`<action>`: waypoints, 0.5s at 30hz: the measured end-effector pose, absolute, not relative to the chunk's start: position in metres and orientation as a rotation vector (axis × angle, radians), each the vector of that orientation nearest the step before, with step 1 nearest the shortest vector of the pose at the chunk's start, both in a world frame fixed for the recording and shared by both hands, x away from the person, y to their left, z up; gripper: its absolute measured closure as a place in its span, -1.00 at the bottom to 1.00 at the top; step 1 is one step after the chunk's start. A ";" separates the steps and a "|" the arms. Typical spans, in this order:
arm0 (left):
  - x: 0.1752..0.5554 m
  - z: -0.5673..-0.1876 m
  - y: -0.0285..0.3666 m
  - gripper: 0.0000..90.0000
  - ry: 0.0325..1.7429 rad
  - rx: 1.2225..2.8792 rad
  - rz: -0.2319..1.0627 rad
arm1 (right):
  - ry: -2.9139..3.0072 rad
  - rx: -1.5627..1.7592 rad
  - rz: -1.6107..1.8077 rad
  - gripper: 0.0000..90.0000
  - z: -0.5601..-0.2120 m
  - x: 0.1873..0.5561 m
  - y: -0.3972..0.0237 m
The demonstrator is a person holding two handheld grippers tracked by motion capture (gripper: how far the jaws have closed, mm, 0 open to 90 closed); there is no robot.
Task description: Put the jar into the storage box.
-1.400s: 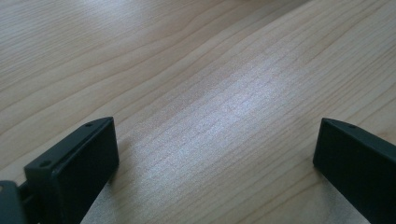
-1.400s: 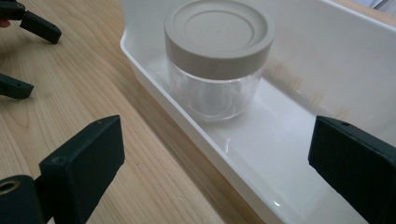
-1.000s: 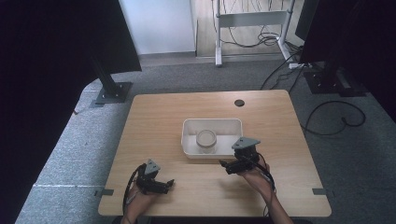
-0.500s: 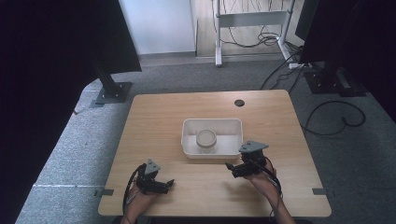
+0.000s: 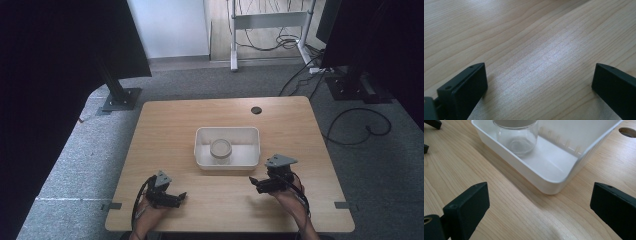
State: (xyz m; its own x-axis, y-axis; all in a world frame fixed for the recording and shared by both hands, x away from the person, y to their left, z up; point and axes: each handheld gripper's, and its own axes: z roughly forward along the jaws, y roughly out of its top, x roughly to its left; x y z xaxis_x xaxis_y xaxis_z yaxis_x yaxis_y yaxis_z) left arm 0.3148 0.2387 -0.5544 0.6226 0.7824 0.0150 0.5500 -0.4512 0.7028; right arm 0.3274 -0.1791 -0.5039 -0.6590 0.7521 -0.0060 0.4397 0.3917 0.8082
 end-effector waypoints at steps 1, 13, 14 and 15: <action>0.315 -0.554 0.239 -1.00 1.041 2.173 0.446 | 2.283 1.033 1.155 -0.95 -0.504 0.327 -0.180; 0.315 -0.554 0.239 -1.00 1.040 2.172 0.446 | 2.259 1.070 1.130 -0.96 -0.509 0.317 -0.198; 0.315 -0.554 0.239 -1.00 1.040 2.172 0.446 | 2.256 1.075 1.130 -0.96 -0.509 0.316 -0.199; 0.315 -0.554 0.239 -1.00 1.040 2.172 0.446 | 2.256 1.075 1.130 -0.96 -0.509 0.316 -0.199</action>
